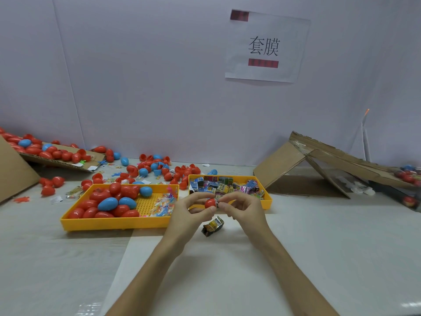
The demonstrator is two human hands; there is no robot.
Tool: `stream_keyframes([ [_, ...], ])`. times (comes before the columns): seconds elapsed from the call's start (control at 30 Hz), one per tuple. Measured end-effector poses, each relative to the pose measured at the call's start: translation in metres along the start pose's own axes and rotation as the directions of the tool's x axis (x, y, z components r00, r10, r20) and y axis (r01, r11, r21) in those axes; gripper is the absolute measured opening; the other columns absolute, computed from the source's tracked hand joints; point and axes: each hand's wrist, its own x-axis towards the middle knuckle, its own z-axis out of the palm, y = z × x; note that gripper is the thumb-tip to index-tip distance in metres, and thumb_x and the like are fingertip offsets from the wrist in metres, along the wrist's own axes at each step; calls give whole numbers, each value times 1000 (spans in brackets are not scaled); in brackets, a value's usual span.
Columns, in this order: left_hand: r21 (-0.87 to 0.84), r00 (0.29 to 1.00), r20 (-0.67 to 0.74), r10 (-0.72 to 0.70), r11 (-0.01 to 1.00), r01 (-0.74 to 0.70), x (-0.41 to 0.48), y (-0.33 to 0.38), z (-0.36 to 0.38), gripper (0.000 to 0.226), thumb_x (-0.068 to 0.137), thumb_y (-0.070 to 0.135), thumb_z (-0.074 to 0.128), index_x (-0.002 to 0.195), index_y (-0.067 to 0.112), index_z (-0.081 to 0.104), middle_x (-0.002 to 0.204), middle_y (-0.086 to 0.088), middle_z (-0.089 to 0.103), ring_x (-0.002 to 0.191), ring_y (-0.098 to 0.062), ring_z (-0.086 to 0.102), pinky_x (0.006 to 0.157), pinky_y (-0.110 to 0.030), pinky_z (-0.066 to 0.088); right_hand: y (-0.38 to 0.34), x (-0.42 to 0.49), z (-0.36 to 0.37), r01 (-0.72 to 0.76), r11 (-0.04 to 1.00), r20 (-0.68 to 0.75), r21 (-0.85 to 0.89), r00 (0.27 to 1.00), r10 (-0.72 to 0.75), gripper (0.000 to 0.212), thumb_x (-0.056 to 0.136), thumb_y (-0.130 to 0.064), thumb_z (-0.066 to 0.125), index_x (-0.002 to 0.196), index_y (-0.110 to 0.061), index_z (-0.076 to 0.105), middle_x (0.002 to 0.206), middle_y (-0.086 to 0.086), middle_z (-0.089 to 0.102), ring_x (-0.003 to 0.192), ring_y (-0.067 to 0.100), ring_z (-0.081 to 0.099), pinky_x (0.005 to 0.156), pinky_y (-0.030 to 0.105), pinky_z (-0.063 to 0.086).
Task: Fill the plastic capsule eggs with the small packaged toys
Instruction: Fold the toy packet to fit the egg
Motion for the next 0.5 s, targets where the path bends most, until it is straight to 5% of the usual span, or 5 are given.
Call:
stream_keyframes([
  [0.5, 86, 999, -45, 21, 996, -17, 1, 0, 1, 23, 85, 13, 79, 102, 28, 72, 100, 5, 75, 87, -11, 73, 68, -22, 58, 1, 0, -1, -6, 999, -17, 36, 1000, 6, 13, 85, -11, 78, 82, -23, 78, 72, -13, 70, 62, 5, 57, 57, 15, 45],
])
